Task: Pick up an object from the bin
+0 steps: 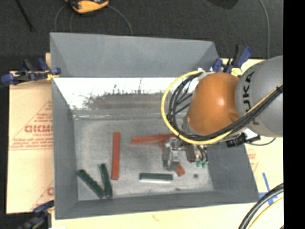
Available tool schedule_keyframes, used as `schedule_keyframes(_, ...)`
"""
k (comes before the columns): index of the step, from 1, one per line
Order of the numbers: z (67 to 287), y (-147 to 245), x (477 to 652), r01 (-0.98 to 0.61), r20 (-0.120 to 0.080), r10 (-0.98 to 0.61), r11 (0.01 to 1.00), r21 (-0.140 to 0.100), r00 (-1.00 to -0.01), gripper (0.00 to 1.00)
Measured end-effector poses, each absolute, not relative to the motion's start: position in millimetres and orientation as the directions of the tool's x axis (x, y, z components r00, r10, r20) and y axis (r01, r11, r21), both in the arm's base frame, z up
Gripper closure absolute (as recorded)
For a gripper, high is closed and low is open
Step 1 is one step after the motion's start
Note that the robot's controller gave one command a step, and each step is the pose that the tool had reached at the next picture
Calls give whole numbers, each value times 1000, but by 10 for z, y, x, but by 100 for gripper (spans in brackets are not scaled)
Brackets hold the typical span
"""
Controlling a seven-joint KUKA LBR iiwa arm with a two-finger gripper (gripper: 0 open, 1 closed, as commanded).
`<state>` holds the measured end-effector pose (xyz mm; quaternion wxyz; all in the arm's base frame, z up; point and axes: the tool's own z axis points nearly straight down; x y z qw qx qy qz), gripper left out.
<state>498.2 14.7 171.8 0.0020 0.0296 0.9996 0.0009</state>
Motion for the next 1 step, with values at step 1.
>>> schedule_keyframes(1,1643,113,5023,83,-2,83,997,1,-997,100)
